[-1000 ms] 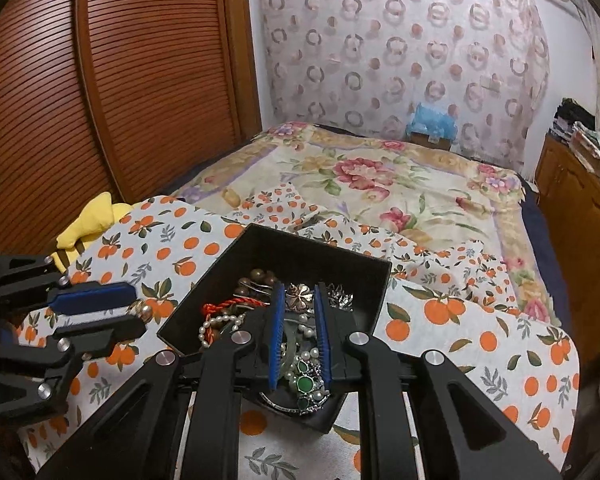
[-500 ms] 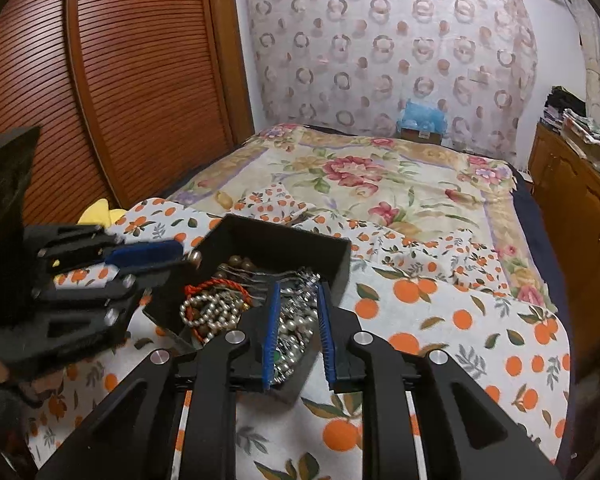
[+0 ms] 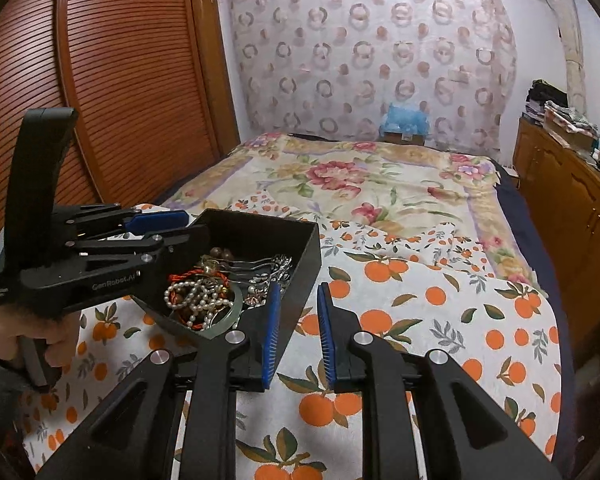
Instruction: Organize jewelry
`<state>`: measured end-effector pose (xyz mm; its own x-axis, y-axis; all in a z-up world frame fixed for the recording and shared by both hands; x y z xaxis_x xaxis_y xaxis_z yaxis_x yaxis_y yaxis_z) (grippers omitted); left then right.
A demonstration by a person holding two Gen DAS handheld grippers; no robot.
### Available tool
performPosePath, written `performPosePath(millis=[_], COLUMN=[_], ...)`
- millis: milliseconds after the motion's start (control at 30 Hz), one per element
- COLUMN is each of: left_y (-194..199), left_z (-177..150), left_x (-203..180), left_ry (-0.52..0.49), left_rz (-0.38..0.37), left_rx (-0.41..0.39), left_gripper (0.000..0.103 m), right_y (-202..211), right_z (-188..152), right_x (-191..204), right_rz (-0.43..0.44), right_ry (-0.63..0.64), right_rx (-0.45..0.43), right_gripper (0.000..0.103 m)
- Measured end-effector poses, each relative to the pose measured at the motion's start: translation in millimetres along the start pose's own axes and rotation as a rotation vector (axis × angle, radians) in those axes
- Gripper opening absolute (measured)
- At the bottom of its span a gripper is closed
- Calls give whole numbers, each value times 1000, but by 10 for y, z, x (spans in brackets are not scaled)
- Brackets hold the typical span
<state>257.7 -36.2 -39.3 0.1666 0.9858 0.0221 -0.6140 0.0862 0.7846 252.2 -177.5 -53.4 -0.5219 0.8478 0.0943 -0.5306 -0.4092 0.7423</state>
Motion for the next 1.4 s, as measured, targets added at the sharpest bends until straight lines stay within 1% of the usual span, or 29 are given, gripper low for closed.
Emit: performPosePath(millis=[67,100,133,167,200,233,267,300,333,367,400,467,533,567,600,700,800,867,1033,1133,1300,1400], left_y=[19,33,56,76,100,120,138,156,181,191,209,265,314,345,371,448,538,591,742,895,1172,1297], left_z=[-47,-59,-90,-122,-154,-179,-196,-219,-254,-270,-291,-345,-394,-425,-448,-517,-604,-670,-820,-871,-938,-994], left_x=[10,14,18,15,18,20,18,20,29,36,47,81,105,122,133,158,171,167,141,132,71,75], left_ry=[6,9,13,16,19,19,17,16,18,21,26,45,59,66,70,77,90,95,99,112,109,125], left_rz=[-1,-3,-8,-11,-8,-5,-5,-5,-3,-2,0,1,0,4,10,35,52,39,29,18,32,45], left_rx=[0,-1,-5,-7,-10,-15,-18,-20,-21,-22,-23,-32,-40,-45,-48,-50,-54,-55,-59,-85,-143,-162], left_gripper=[49,51,55,64,70,78,81,82,85,88,88,91,93,94,95,95,95,95,95,95,95,95], right_y=[8,12,14,12,10,5,-1,-2,-3,1,8,16,29,40,58,110,181,235,363,514,780,915], right_z=[-24,-28,-44,-63,-78,-98,-107,-117,-126,-137,-145,-165,-189,-194,-207,-213,-259,-293,-353,-397,-487,-540], right_x=[26,37,41,47,49,55,58,62,64,71,71,73,82,88,101,107,129,147,206,285,431,507], right_rz=[-7,-9,-12,-16,-18,-27,-37,-59,-72,-84,-101,-109,-118,-126,-139,-158,-174,-175,-165,-164,-162,-168], right_ry=[2,1,0,-4,-7,-9,-11,-14,-16,-16,-23,-33,-42,-42,-42,-48,-67,-82,-117,-126,-133,-131], right_rx=[-2,-2,-3,-3,-3,-2,-1,-3,-7,-11,-19,-25,-27,-29,-36,-49,-64,-73,-89,-120,-167,-190], right_gripper=[21,21,21,21,21,21,21,23,27,39,49,54,60,67,72,90,97,100,100,100,100,100])
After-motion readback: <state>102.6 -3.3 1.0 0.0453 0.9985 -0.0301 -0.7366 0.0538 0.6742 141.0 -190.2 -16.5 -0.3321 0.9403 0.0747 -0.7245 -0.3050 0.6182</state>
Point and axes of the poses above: each gripper's, at about its wrist camera, not at the fingertips, and y roughly against the way its jaws point, x to its left, z to its top, the point moved 2 cm from there along -y, roughly the way its jaws point, and after that the axes turned 10 degrees about x, right-handed, at the moved point
